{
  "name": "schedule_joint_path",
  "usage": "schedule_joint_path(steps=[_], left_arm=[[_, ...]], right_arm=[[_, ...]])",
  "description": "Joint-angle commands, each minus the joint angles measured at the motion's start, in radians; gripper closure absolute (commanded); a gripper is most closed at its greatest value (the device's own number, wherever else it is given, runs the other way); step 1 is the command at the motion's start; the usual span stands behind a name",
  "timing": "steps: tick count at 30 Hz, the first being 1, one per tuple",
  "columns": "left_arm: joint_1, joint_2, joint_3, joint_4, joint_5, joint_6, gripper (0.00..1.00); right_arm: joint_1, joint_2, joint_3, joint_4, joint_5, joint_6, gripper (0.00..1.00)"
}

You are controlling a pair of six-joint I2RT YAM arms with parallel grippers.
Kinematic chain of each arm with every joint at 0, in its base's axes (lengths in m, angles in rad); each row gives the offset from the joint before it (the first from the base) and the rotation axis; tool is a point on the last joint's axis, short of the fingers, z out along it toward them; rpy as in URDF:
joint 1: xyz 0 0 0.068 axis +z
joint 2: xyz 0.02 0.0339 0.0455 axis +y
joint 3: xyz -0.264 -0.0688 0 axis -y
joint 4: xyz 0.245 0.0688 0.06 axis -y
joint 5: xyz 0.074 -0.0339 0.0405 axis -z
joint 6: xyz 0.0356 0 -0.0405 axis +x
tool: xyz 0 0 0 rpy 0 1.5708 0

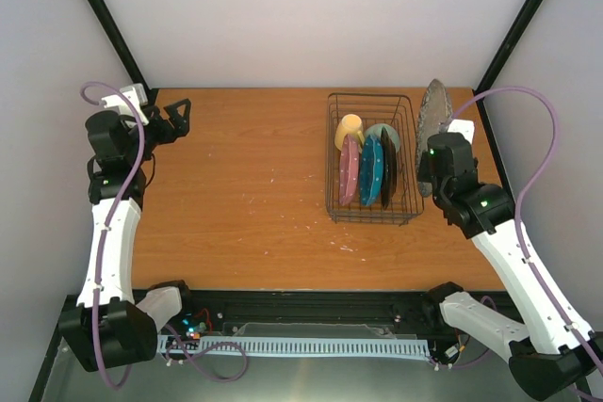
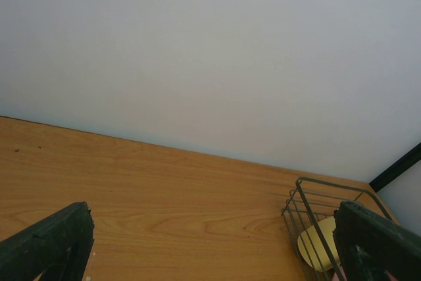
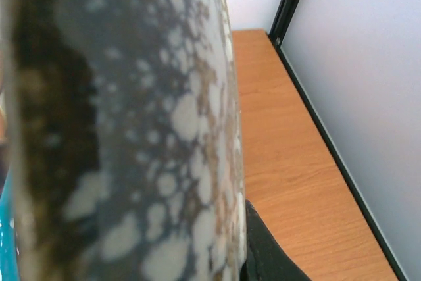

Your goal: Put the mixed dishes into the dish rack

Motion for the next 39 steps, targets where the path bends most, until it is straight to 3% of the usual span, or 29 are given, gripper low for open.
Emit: schedule_joint_path(steps=[1,19,39], left_arm=[[-0.001,-0.003,-0.003,0.023,0.009,0.003,0.0],[-0.002,-0.011,-0.022,0.019,-0.006,0.018,0.0],[-0.001,0.001,-0.032,0.028,-0.003,0.024,0.0]], right_arm=[[0.003,-0.039,0.005,0.22,0.038,0.084,0.97],[0.003,0.006,-0.066,0.201,-0.045,0.167,0.97],[0.005,0.093,-0.159,0.229,-0.094,0.143,0.97]])
